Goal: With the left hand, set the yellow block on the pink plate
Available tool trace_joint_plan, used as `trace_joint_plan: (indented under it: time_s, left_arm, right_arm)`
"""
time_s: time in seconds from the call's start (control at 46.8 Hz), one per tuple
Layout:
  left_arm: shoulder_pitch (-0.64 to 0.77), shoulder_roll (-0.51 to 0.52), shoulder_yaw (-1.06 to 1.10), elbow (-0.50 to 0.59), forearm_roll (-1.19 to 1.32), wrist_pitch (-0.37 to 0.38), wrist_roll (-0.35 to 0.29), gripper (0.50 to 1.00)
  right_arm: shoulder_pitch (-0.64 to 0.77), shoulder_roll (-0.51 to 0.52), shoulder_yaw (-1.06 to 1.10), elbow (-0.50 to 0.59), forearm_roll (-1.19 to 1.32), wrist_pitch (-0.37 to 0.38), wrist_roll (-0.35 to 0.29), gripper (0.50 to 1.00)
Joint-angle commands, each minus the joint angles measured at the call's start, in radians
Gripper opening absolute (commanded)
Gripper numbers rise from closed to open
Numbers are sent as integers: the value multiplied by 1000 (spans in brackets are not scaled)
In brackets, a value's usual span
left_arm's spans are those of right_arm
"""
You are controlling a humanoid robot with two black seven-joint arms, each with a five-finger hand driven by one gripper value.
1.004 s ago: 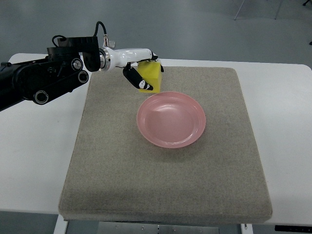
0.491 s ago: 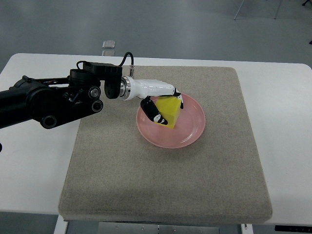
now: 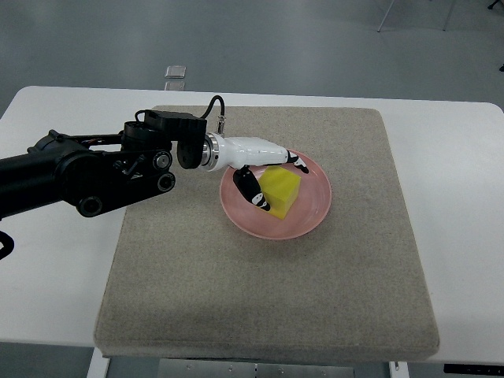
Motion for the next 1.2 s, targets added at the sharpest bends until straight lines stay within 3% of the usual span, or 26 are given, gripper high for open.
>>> trace_joint_plan:
  time_s: [0.0, 0.192, 0.598, 0.918, 1.174]
  left_arm:
    - [-6, 4, -4, -1, -3, 0, 0, 992]
    - [-9, 36, -35, -17, -70, -7, 0, 994]
    - [8, 138, -170, 37, -575, -27, 2, 994]
    - [149, 128, -357, 152, -1149, -23, -1, 994]
    - [163, 129, -429, 279, -1186, -23, -1, 994]
  right_arm:
    - [0, 0, 0, 0, 0, 1, 0, 924]
    - [0, 0, 0, 0, 0, -1, 0, 924]
    - [0, 0, 0, 0, 0, 1, 0, 924]
    - [0, 0, 0, 0, 0, -1, 0, 924]
    - [0, 0, 0, 0, 0, 1, 0, 924]
